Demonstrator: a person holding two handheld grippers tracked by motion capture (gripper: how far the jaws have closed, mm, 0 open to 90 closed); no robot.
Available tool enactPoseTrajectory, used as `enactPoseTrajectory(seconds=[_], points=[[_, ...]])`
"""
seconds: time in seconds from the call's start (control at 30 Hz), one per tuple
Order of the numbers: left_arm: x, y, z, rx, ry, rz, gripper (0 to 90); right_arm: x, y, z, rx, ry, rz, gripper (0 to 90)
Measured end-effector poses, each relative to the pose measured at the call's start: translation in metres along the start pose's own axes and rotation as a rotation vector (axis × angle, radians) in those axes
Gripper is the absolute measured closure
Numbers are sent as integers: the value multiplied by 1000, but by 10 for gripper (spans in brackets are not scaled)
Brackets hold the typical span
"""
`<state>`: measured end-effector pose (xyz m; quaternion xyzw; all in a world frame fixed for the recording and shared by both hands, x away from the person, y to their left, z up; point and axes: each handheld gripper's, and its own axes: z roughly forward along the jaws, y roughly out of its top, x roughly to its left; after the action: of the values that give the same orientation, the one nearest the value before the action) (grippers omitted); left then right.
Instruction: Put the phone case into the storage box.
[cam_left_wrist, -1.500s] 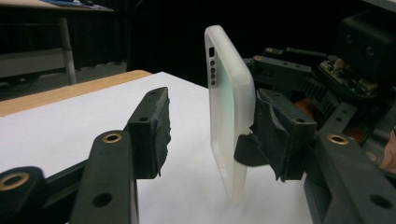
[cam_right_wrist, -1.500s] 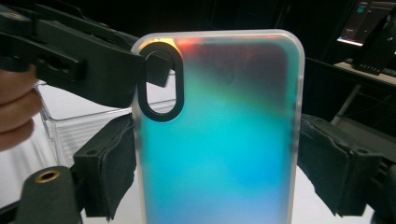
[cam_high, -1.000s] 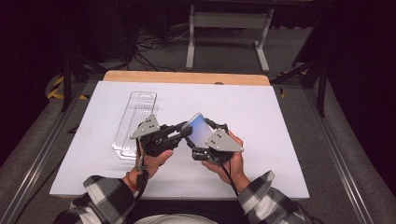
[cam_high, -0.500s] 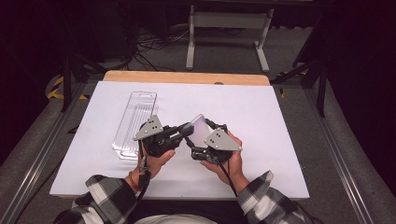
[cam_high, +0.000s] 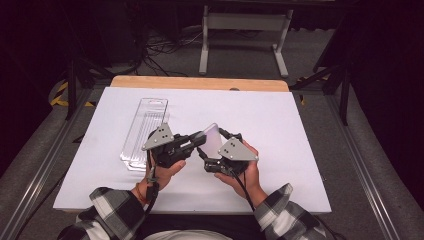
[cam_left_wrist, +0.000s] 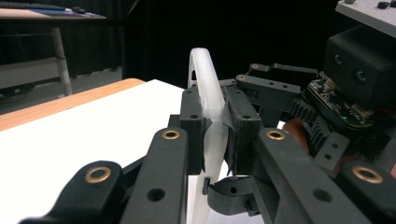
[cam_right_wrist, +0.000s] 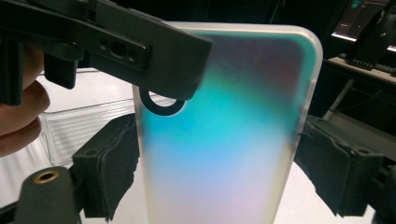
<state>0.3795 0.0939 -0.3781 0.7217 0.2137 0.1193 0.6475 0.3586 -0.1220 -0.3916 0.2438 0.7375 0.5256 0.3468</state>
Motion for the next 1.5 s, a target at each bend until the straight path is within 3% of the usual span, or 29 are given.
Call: enactPoseTrajectory(seconds=[0.5, 1.03, 1.5], points=[[1, 2, -4, 23, -5, 15, 798, 2, -2, 2, 12, 13, -8, 157], [2, 4, -8, 28, -5, 40, 799, -1, -3, 2, 44, 49, 0, 67], [6, 4, -13, 42, -2, 52, 799, -4, -7, -7, 51, 58, -11, 50]])
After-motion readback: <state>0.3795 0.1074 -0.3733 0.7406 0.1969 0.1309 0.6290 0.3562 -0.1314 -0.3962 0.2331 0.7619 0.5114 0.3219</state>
